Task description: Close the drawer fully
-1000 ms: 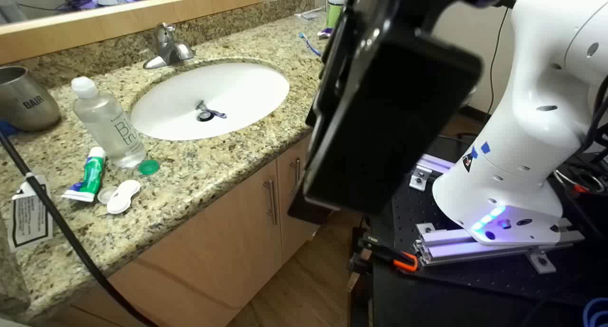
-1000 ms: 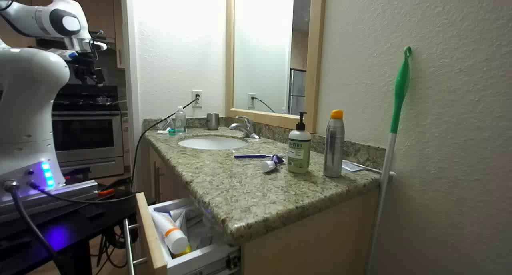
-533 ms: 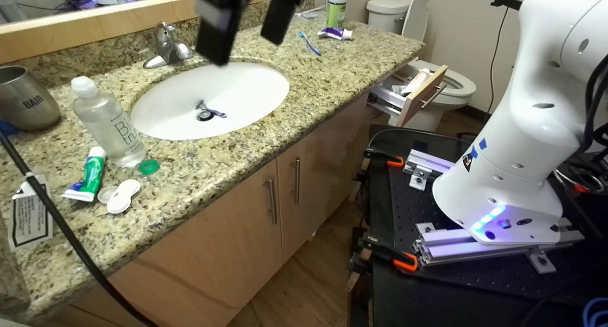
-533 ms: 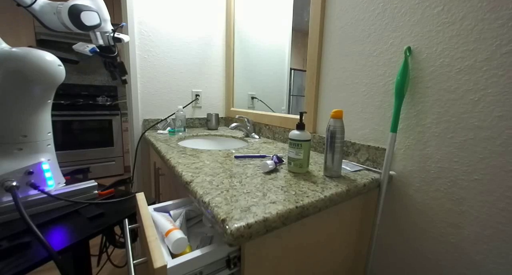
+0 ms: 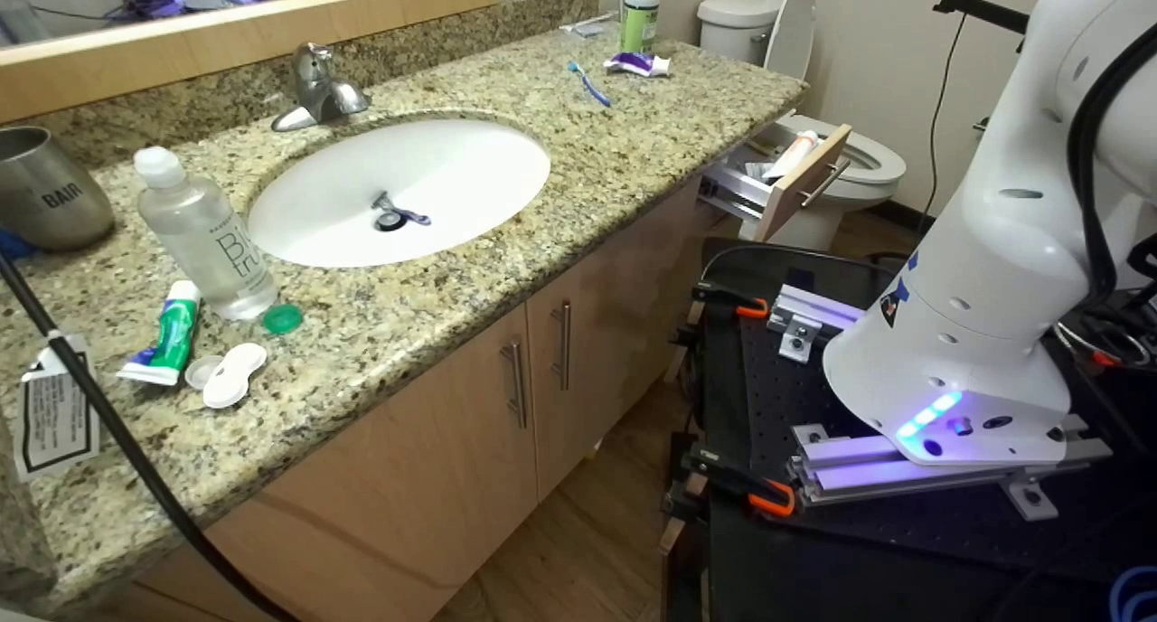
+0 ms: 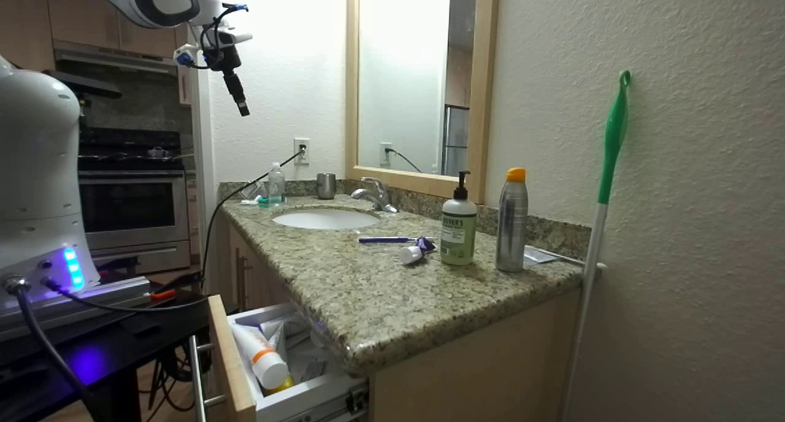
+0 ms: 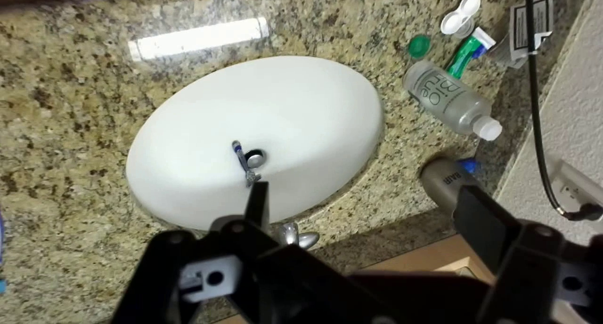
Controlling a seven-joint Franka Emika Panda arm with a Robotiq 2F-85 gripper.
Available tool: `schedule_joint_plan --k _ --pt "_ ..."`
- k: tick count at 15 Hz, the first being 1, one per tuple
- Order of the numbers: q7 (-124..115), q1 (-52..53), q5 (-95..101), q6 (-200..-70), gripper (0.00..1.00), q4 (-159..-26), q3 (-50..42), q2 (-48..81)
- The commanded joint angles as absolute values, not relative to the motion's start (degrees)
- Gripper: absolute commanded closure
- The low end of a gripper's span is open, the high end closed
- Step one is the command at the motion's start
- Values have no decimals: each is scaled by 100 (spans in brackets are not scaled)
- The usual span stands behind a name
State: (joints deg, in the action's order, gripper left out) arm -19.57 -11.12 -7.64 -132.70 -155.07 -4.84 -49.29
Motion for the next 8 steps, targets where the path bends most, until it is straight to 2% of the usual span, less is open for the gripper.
schedule_joint_plan --k 1,2,4,8 --pt "-1898 -1197 -842 -13204 0 -15477 -443 -4979" --pt "-1911 -1192 -842 -13191 0 -15475 -428 -5012" --pt "-2485 -1655 -599 -14123 0 -15570 -52 -4670" --pt "-2489 -2527 -188 -15241 0 -15373 -480 -3805"
